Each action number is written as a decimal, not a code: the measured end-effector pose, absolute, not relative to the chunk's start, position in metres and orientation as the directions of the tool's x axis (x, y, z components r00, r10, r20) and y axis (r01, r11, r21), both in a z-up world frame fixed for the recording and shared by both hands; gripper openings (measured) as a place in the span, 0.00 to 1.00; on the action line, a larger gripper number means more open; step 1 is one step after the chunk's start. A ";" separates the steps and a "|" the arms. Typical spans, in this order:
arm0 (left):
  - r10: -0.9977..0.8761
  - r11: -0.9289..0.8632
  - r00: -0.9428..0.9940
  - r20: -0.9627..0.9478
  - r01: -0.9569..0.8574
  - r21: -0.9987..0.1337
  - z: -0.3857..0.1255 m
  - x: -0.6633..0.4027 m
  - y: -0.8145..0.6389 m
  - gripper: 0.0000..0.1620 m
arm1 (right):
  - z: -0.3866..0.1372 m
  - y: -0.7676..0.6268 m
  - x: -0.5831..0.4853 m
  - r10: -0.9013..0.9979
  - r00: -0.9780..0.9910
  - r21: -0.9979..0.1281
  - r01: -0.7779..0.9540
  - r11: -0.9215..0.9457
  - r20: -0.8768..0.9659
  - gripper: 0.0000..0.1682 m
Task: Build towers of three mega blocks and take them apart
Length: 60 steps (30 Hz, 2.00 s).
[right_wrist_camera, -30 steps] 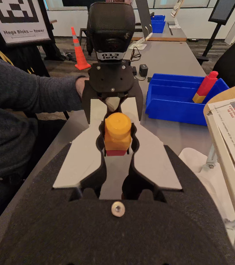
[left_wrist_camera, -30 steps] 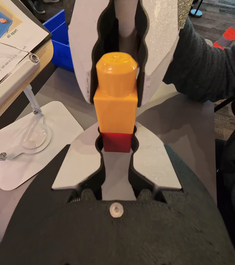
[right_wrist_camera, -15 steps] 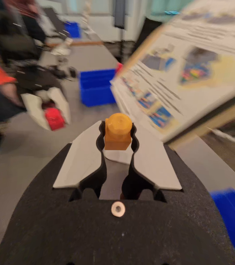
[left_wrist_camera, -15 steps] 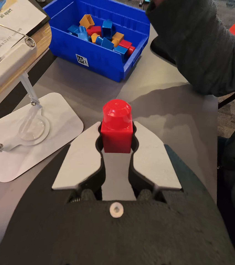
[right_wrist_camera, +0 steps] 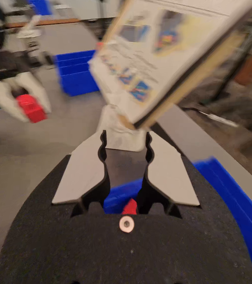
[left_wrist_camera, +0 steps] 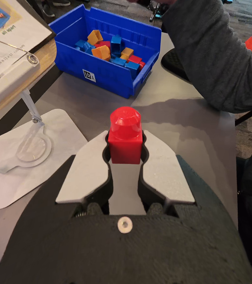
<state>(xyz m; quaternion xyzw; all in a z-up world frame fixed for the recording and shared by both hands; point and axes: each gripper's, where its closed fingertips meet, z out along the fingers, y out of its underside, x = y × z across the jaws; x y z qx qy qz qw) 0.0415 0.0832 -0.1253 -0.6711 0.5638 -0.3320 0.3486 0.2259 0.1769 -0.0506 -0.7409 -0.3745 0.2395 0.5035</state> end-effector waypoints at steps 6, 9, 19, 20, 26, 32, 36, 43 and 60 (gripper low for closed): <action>-0.990 -0.080 0.140 0.007 -0.524 -0.848 -0.114 0.045 0.082 0.22 | -0.062 0.110 0.077 0.989 0.132 -0.895 0.447 -0.006 0.059 0.28; -0.989 -0.060 0.147 -0.024 -0.540 -0.839 -0.112 0.045 0.082 0.22 | -0.074 0.090 0.035 1.000 0.005 -0.894 0.448 0.010 0.014 0.28; -0.990 -0.089 0.142 0.025 -0.462 -0.883 -0.101 0.043 0.082 0.22 | -0.072 0.081 0.013 0.998 -0.059 -0.921 0.388 0.019 -0.005 0.17; -0.989 -0.099 0.143 0.037 -0.451 -0.887 -0.098 0.042 0.083 0.22 | -0.067 0.081 0.013 0.998 -0.056 -0.931 0.364 0.009 -0.012 0.17; -0.977 -0.105 0.211 -0.003 -0.501 -0.859 -0.106 0.018 0.094 0.10 | -0.040 0.125 0.081 0.983 0.185 -0.955 0.294 -0.039 0.017 0.17; -0.953 -0.164 0.303 0.011 -0.485 -0.859 -0.116 -0.015 0.103 0.00 | -0.071 0.191 0.237 0.756 0.654 -0.892 0.351 -0.284 0.017 0.18; -0.920 -0.198 0.392 -0.006 -0.478 -0.856 -0.121 -0.038 0.116 0.00 | -0.107 0.210 0.318 0.557 0.829 -0.846 0.265 -0.463 -0.045 0.24; -0.777 -0.282 0.630 -0.007 -0.358 -0.890 -0.116 -0.100 0.161 0.05 | -0.124 0.221 0.366 0.379 0.925 -0.809 0.219 -0.546 -0.005 0.34; -0.221 -0.541 0.974 0.045 -0.084 -0.837 -0.178 -0.282 0.365 0.49 | -0.097 0.217 0.262 0.622 0.781 -0.834 0.383 -0.396 0.063 0.27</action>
